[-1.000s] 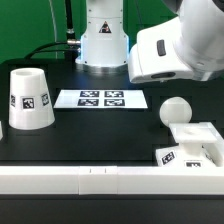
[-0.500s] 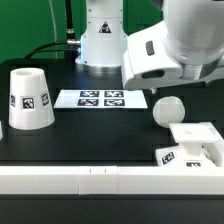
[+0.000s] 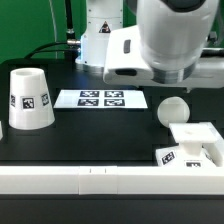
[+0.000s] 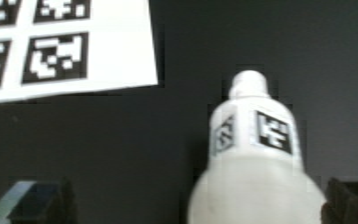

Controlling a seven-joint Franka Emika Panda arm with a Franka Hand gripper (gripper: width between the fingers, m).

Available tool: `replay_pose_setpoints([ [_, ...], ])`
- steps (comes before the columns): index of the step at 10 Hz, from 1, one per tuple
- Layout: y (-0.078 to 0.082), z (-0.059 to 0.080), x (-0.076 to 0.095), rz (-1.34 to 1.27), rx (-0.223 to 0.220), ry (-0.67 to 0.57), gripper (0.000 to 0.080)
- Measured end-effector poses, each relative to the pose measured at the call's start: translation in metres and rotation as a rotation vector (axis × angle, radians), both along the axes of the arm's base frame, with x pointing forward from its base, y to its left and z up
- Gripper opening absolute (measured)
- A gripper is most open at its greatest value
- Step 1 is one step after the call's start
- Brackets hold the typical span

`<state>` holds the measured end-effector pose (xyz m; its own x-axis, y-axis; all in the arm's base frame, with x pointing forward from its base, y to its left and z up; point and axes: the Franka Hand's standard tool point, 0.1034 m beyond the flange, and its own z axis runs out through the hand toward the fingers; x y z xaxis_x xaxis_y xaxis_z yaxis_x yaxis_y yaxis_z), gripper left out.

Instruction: Assemble lamp

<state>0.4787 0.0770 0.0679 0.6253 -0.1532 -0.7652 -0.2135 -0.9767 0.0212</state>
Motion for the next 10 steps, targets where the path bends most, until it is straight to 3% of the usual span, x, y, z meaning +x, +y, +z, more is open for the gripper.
replay_pose_setpoints([
  [5, 0.004, -0.001, 0.002, -0.007, 0.011, -0.009, 0.0699],
  [7, 0.013, -0.003, 0.001, 0.006, 0.014, -0.012, 0.0699],
  [10, 0.024, -0.018, -0.003, 0.022, 0.009, -0.005, 0.0699],
])
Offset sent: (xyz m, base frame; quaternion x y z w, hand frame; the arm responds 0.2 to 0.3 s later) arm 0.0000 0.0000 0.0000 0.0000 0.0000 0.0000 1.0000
